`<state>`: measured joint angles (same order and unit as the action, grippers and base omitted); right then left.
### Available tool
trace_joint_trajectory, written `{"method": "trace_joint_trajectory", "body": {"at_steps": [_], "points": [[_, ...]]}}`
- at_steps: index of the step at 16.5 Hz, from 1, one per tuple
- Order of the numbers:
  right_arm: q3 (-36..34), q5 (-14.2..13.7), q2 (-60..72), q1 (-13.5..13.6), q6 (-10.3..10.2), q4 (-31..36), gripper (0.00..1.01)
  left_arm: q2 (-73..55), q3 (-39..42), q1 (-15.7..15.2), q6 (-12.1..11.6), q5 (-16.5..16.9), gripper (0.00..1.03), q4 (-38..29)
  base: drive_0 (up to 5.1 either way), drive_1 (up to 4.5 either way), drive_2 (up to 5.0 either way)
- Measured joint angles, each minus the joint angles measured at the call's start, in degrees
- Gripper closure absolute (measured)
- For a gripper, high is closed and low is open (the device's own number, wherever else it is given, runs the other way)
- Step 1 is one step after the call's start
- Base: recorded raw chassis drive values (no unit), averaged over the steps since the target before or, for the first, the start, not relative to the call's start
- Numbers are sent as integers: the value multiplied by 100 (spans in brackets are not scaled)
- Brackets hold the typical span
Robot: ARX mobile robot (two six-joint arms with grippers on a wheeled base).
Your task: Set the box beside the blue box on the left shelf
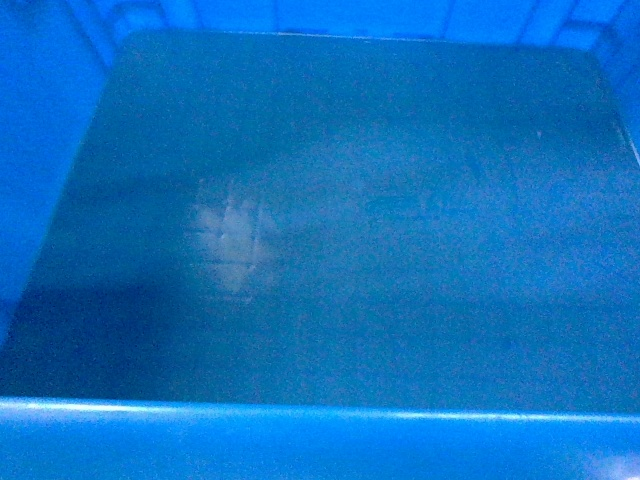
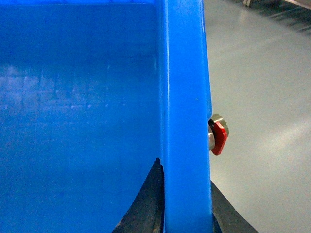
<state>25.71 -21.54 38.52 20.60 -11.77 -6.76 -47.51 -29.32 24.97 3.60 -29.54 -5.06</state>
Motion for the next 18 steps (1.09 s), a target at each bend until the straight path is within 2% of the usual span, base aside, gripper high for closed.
{"method": "trace_joint_trajectory", "body": {"at_steps": [18], "points": [[0,4,0,0,-2,-7,91,0,0,0,0,-2,85,-7,-156,-156,-156]]}}
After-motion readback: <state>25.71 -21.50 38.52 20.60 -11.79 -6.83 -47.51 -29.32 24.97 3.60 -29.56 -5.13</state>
